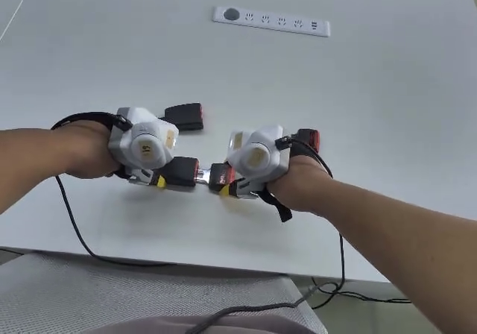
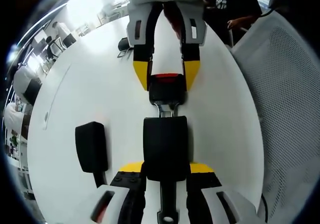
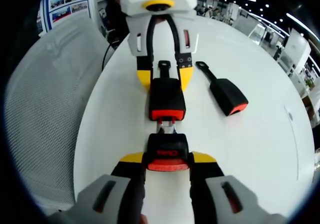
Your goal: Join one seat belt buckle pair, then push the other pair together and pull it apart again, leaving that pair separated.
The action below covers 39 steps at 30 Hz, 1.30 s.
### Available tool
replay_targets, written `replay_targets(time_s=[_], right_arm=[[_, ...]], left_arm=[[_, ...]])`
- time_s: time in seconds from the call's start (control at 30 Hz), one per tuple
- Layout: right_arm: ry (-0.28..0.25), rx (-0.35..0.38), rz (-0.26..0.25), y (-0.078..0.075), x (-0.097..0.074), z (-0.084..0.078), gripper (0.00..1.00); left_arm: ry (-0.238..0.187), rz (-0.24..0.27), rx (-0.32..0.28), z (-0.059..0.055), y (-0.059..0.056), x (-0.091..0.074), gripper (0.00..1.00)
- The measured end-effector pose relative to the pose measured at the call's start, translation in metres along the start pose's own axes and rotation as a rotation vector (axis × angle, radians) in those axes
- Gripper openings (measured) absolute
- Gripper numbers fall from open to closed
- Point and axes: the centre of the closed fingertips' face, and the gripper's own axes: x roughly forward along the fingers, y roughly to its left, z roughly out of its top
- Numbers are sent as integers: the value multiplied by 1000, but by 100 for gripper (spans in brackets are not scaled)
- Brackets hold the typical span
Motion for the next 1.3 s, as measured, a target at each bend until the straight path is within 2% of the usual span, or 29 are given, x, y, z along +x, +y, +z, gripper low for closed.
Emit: replay_targets(time_s=[0.33, 0.53, 0.6, 0.87, 0.9, 0.93, 0.97, 1.3], right_arm=[[-9, 16, -4, -2, 3, 4, 32], [-4, 11, 1, -1, 6, 11, 31], [-3, 8, 0, -1, 9, 16, 31], [8, 18, -4, -2, 11, 16, 30], [3, 22, -4, -1, 12, 17, 30], [43, 78, 19, 7, 10, 9, 30], [9, 33, 4, 0, 13, 14, 30], [15, 14, 5, -3, 13, 12, 31]], left_arm=[[-10, 1, -2, -1, 1, 1, 30], [14, -7, 6, -1, 1, 1, 30], [15, -7, 5, -1, 1, 1, 30], [13, -3, 9, -1, 1, 1, 30], [15, -4, 13, -1, 1, 1, 30], [15, -1, 7, -1, 1, 0, 30], [16, -1, 10, -2, 1, -1, 30], [9, 0, -9, -3, 2, -1, 30]])
